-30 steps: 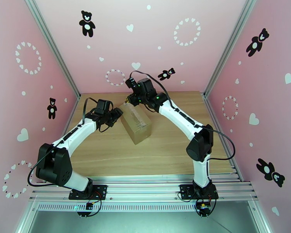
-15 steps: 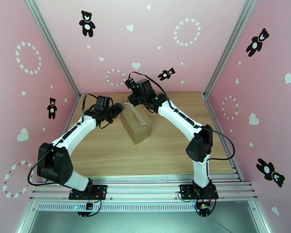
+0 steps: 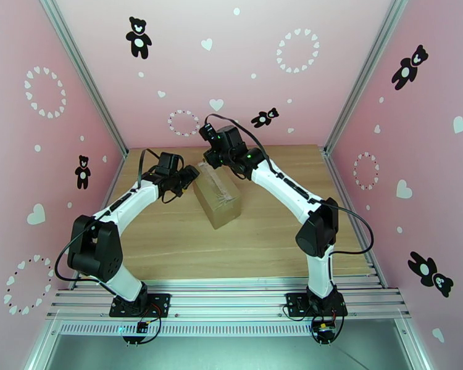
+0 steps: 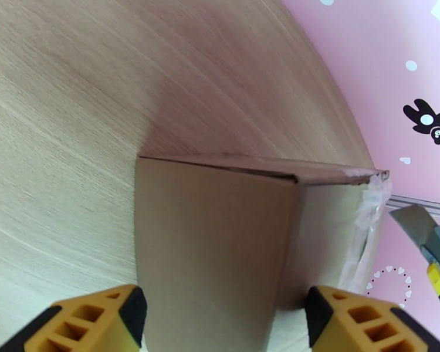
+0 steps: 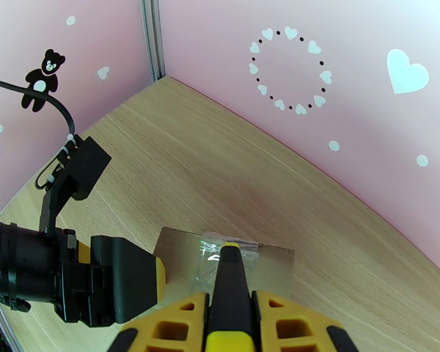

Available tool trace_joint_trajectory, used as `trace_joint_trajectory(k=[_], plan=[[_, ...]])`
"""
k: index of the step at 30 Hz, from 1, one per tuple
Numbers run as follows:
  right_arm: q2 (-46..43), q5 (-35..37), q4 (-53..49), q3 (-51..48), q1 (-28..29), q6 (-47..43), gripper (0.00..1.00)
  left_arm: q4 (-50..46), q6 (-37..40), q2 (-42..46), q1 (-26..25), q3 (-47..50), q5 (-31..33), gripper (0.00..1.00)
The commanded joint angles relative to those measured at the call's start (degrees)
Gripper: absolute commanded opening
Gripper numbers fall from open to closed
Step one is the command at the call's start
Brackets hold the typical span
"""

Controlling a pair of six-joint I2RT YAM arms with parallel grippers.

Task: Unpack the express box

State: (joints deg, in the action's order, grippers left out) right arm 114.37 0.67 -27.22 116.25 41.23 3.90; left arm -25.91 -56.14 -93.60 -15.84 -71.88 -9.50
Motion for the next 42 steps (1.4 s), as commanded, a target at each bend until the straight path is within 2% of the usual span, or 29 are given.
trace_joint_trajectory(k=[1,42], plan=[[1.2,0.1,0.1,2.1,0.3,0.0,0.0,-1.5,1.2,-1.0,0.5,0.1,0.0,0.77],[-0.2,1.1,-0.3,-1.0,1.4,1.3,0.0,-2.4,0.4,-0.7,0.5,-0.8,-0.1,0.77]])
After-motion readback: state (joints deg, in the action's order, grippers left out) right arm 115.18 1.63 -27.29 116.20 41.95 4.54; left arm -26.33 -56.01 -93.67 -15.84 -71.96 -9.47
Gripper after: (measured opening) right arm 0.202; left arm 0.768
